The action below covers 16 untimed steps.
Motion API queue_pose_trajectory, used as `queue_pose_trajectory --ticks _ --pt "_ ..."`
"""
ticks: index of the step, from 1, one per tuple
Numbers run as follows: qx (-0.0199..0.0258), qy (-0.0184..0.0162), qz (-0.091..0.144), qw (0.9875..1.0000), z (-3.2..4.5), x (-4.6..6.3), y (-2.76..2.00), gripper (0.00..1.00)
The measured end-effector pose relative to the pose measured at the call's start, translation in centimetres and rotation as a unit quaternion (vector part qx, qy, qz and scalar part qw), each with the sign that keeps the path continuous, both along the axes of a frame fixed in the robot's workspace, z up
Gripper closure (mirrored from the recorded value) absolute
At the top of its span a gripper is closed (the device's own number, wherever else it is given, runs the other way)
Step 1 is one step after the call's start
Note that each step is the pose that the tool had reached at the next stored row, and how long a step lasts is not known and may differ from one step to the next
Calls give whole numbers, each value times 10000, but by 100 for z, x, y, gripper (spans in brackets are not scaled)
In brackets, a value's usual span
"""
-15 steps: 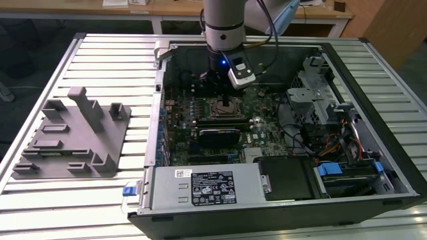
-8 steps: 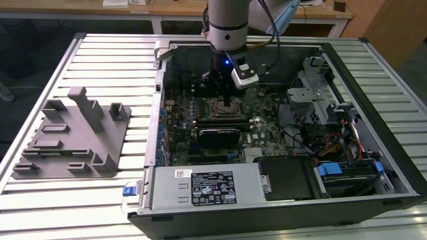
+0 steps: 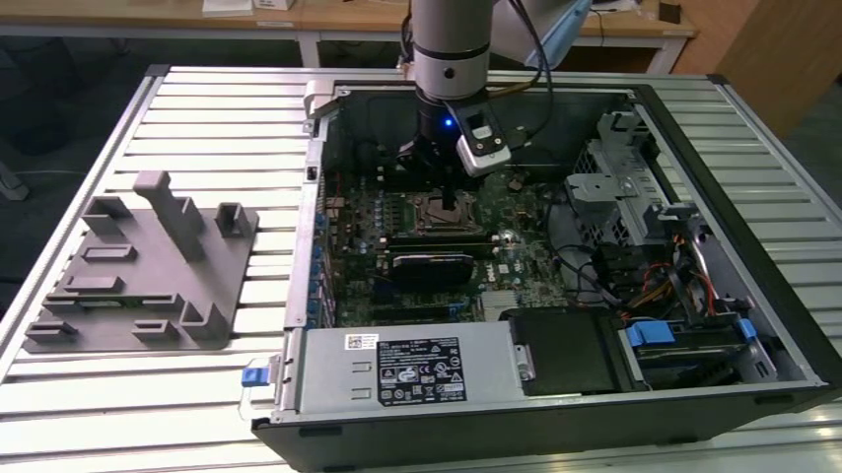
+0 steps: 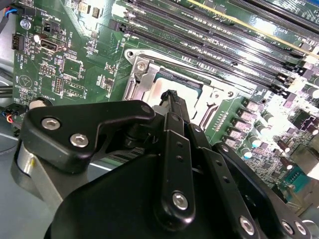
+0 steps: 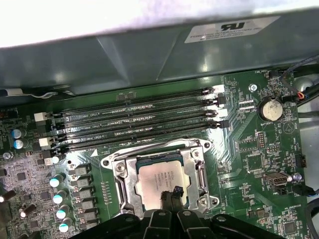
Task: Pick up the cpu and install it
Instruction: 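Install the second cpu locking lever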
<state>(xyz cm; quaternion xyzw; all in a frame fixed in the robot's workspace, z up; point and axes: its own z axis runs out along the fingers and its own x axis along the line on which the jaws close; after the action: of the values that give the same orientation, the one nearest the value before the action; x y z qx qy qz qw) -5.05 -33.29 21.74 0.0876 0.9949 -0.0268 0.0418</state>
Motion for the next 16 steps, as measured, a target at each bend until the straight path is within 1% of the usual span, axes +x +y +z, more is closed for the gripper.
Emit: queue_pose_trajectory --ticks 7,8,13,16 --pt "0 0 -2 10000 0 0 0 89" --pt "-1 1 -2 10000 9 0 0 89" --pt "2 0 -2 10000 104 0 0 89" --pt "3 0 -2 10000 139 1 0 89"
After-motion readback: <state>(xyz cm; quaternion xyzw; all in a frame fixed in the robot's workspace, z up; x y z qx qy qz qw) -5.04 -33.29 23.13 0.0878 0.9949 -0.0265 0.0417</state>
